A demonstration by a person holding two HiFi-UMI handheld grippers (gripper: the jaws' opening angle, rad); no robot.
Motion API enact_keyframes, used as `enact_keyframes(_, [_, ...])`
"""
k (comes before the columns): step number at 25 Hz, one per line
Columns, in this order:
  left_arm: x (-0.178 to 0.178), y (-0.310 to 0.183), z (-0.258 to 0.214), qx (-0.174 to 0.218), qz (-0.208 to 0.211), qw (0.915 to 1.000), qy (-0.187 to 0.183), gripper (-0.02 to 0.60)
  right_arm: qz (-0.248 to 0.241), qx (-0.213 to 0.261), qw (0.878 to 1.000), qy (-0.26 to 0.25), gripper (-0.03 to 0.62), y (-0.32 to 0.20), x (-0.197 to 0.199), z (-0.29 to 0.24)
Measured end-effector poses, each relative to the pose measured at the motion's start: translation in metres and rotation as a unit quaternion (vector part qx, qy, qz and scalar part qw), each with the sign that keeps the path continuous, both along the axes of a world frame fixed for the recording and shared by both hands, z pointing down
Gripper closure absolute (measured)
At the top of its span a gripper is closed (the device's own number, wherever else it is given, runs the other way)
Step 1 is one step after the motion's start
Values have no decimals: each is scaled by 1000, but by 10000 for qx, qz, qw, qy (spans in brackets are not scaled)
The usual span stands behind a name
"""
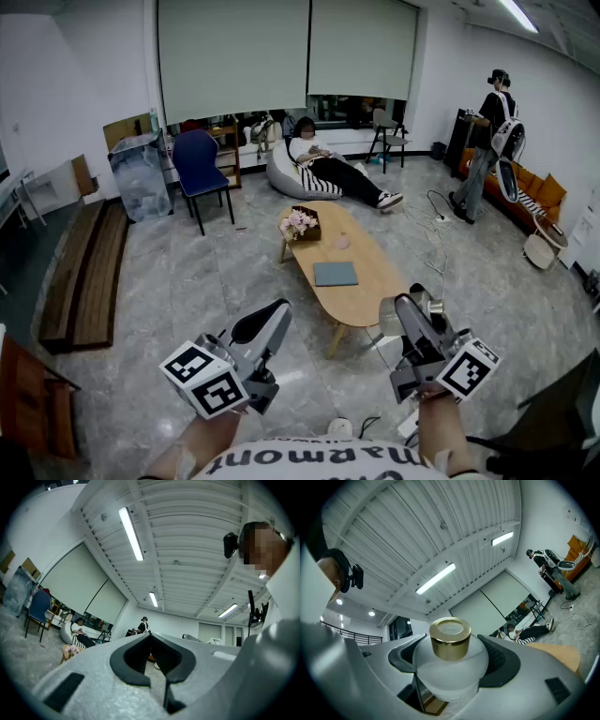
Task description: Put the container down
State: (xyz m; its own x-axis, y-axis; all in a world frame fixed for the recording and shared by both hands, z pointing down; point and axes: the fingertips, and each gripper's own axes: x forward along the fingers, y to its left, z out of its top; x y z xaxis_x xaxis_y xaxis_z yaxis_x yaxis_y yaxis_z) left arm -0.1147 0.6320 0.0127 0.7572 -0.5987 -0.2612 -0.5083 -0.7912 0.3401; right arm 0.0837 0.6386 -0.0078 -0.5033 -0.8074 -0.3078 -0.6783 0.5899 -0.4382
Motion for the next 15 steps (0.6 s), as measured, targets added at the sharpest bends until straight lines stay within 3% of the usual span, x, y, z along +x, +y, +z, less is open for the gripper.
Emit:
enact_keyframes(7, [16,-23,16,-35,-32,10000,-4,566,120,-44,9998,119,250,-23,18,21])
enact_keyframes(15, [57,-104,15,-115,-245,9996,84,566,-241,-94,9996,98,250,-111,55,17])
